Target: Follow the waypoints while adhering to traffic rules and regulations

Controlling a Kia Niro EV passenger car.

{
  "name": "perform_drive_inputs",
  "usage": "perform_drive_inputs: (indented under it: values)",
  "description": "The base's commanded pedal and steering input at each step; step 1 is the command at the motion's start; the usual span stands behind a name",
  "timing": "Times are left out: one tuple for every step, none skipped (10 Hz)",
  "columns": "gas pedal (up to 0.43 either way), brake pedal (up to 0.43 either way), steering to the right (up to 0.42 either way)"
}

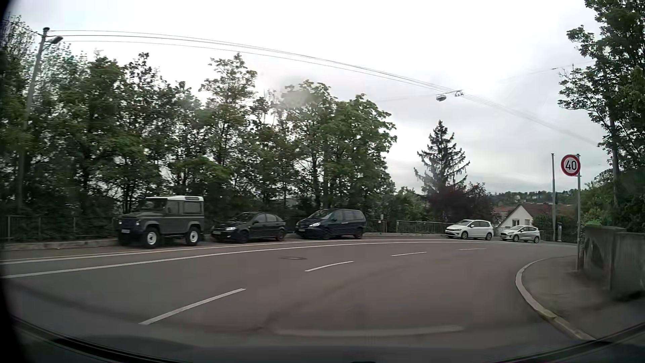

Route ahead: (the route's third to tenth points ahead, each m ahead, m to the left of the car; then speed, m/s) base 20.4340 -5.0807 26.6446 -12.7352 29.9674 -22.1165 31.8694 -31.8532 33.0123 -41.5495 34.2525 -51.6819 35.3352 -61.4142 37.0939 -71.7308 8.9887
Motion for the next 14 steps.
perform_drive_inputs:
  values:
    - [0.059, 0.0, 0.173]
    - [0.059, 0.0, 0.174]
    - [0.059, 0.0, 0.178]
    - [0.059, 0.0, 0.18]
    - [0.059, 0.0, 0.179]
    - [0.059, 0.0, 0.179]
    - [0.059, 0.0, 0.181]
    - [0.059, 0.0, 0.186]
    - [0.059, 0.0, 0.189]
    - [0.059, 0.0, 0.19]
    - [0.059, 0.0, 0.19]
    - [0.059, 0.0, 0.19]
    - [0.059, 0.0, 0.19]
    - [0.059, 0.0, 0.19]
